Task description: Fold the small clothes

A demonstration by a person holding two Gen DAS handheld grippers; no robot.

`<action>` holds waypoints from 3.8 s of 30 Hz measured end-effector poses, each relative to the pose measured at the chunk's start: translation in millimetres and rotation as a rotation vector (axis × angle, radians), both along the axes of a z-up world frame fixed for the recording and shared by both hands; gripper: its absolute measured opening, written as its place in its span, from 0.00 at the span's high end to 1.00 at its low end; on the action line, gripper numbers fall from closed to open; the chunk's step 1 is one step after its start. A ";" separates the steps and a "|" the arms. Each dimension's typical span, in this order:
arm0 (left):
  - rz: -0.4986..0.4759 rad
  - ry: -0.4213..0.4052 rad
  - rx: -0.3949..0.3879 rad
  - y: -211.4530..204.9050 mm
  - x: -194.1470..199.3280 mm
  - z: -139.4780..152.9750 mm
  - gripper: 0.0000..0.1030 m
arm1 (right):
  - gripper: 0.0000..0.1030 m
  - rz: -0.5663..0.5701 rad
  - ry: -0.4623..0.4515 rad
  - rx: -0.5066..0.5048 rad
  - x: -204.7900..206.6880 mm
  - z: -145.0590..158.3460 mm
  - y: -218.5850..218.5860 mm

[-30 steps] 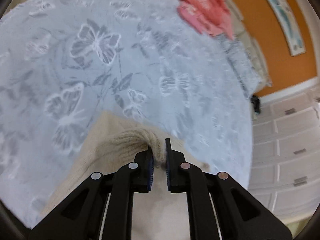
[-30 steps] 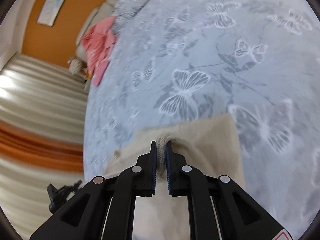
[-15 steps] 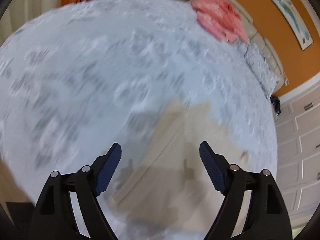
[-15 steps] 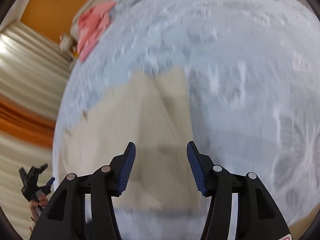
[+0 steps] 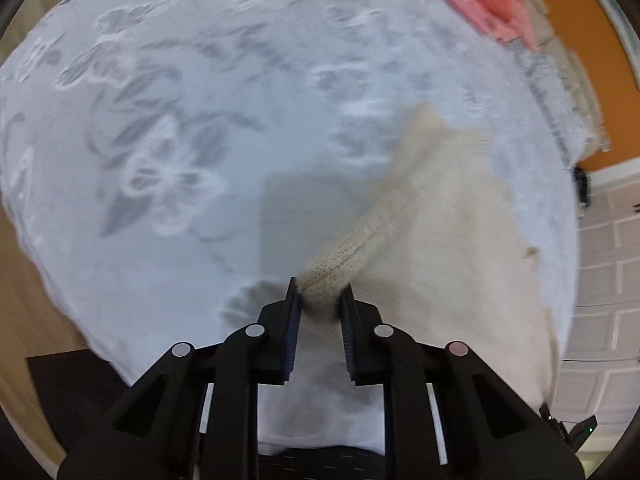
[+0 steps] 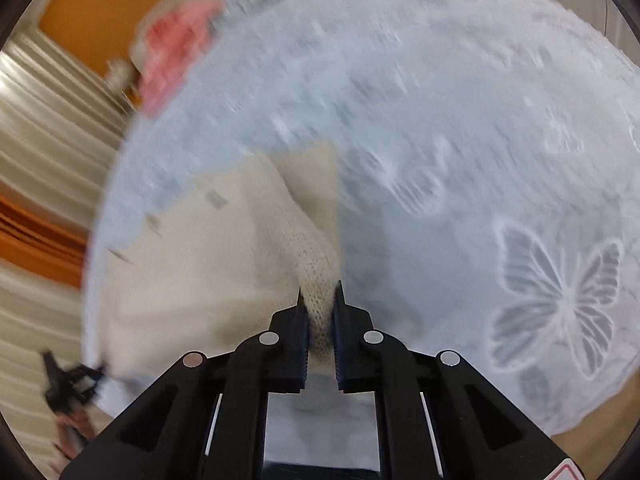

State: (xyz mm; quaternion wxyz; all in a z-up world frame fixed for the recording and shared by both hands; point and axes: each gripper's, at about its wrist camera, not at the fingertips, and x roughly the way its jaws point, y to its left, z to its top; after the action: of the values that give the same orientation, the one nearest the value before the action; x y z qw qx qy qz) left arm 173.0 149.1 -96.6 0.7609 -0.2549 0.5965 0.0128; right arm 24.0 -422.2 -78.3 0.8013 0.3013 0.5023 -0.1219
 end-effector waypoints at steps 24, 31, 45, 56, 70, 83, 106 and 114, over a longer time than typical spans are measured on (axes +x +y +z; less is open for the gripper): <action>-0.279 -0.133 0.016 -105.7 140.0 17.2 0.86 | 0.93 0.183 -0.033 -0.021 146.4 -1.6 22.0; -0.196 -0.249 0.033 -85.7 155.8 42.4 0.92 | 0.92 0.090 -0.194 -0.074 155.8 36.9 -2.4; -0.091 -0.191 0.035 -19.2 51.4 29.4 0.15 | 0.29 -0.003 -0.061 0.014 18.5 9.8 -8.5; 0.243 -0.014 -0.199 -18.7 -9.8 -27.8 0.09 | 0.28 -0.121 -0.063 0.386 8.3 -60.5 40.0; 0.169 0.024 -0.176 -1.9 -52.3 19.4 0.85 | 0.82 -0.010 -0.090 0.177 -24.4 23.3 34.2; -0.070 -0.291 0.141 -45.1 -11.7 93.5 0.27 | 0.39 0.002 -0.075 -0.118 -3.2 47.9 12.3; -0.242 -0.172 0.211 -114.2 56.5 1.7 0.19 | 0.61 -0.137 0.016 0.045 -15.3 -12.1 -39.1; -0.218 -0.091 0.251 -109.4 43.4 -13.9 0.10 | 0.67 -0.186 0.005 0.321 -44.3 -52.5 -30.7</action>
State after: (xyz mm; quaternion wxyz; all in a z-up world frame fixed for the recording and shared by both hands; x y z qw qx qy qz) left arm 216.5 39.7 -110.5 0.8098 -0.0919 0.5794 -0.0066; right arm -20.3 -452.8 -130.8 0.7269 0.4702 0.4873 -0.1142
